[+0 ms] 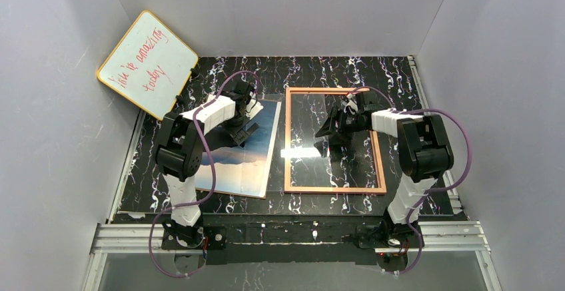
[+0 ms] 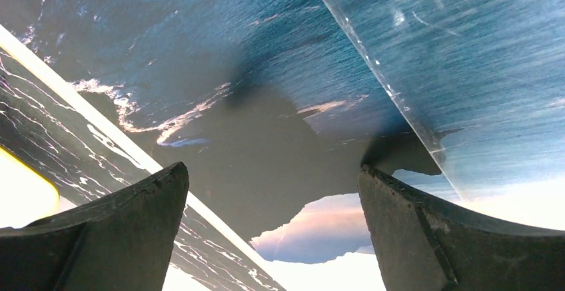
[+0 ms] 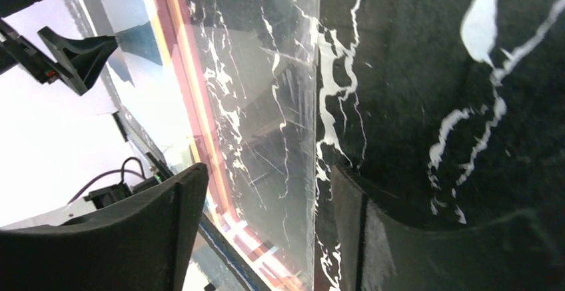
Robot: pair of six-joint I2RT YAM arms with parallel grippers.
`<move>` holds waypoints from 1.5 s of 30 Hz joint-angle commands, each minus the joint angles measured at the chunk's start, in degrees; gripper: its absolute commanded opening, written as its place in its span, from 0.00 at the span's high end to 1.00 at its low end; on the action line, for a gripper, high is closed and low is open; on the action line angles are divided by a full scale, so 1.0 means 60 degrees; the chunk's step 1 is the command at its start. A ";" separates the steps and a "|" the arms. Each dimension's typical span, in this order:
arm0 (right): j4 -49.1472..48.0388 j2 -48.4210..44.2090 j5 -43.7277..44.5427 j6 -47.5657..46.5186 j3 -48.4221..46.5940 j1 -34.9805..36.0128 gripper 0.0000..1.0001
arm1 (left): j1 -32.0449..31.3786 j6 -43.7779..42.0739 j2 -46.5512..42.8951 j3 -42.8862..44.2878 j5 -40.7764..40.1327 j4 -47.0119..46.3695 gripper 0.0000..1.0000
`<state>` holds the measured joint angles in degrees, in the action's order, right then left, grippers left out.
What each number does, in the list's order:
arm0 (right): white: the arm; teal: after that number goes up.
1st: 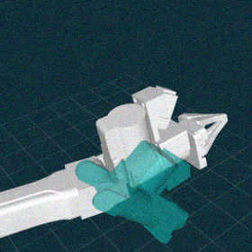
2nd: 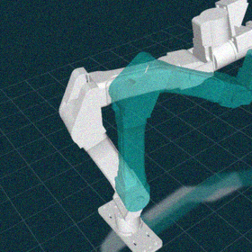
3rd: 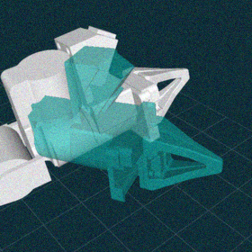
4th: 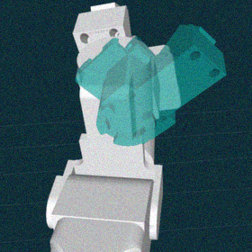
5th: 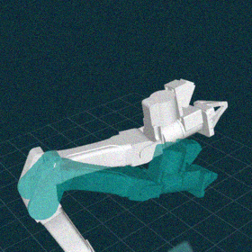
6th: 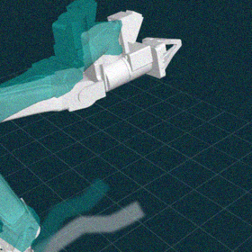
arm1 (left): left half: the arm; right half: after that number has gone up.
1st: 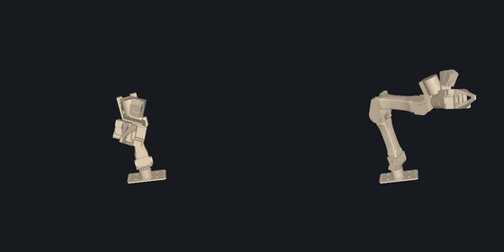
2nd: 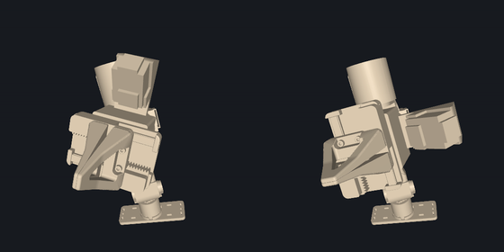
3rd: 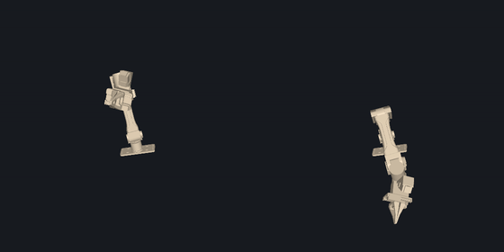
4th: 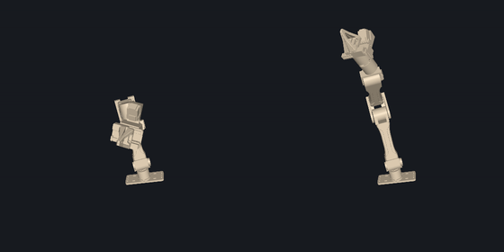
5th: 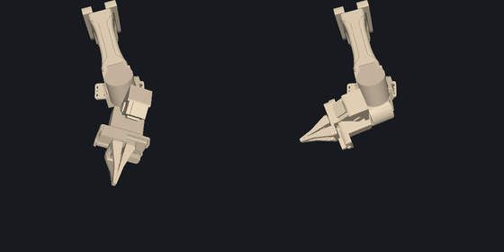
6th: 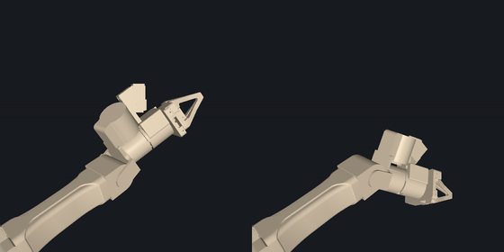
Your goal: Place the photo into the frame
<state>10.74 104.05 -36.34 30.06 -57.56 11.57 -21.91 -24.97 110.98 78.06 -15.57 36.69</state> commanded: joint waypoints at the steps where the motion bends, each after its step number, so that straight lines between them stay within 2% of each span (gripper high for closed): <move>1: -0.1215 0.0542 -0.1299 0.0421 0.0117 -0.0081 0.27 | -0.0086 0.0353 0.0394 -0.0138 0.0349 -0.0110 0.03; 9: -0.3358 0.0974 -0.2726 0.1784 0.0725 -0.0083 0.55 | -0.0098 0.0224 0.0650 -0.0326 0.0252 -0.0227 0.03; 13: -0.5178 0.1025 -0.3622 0.2942 0.1137 -0.0076 0.86 | -0.0100 0.0104 0.0699 -0.0496 0.0070 -0.0334 0.03; 16: -0.5403 0.0664 -0.3562 0.2961 0.1097 -0.0082 0.99 | -0.0079 -0.0069 0.0670 -0.0618 -0.0192 -0.0411 0.03; 20: -0.2164 -0.0327 -0.2309 0.1221 0.0070 -0.0104 0.99 | 0.0175 -0.0282 0.0540 -0.0558 -0.0386 -0.0419 0.03; 24: 0.0281 -0.1513 -0.1220 0.0396 -0.0937 -0.0279 0.99 | 0.0426 -0.0409 0.0309 -0.0121 -0.0551 -0.0272 0.02; 27: 0.0602 -0.2511 -0.0959 0.0447 -0.1083 -0.0612 0.99 | 0.0352 0.0022 -0.0057 0.0776 0.0394 0.0566 0.02; 30: 0.1377 -0.3129 -0.0950 0.0300 -0.1496 -0.1188 0.99 | -0.0157 0.0605 -0.0237 0.1629 0.1074 0.1110 0.02; 34: 0.2895 -0.3634 -0.0526 -0.0241 -0.2150 -0.1598 0.99 | -0.1045 0.1621 -0.0064 0.2096 0.1910 0.1199 0.02; 38: 0.4118 -0.4285 0.0484 -0.0758 -0.2531 -0.1833 0.99 | -0.1545 0.2737 0.0620 0.2743 0.3419 0.1082 0.04; 45: 0.5452 -0.4440 0.0592 -0.1496 -0.3250 -0.2339 0.99 | -0.2392 0.3417 0.1824 0.4155 0.3828 0.1012 0.09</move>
<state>37.82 78.81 -34.15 25.39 -73.08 -1.52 -34.79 -8.97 119.70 98.85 3.77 41.01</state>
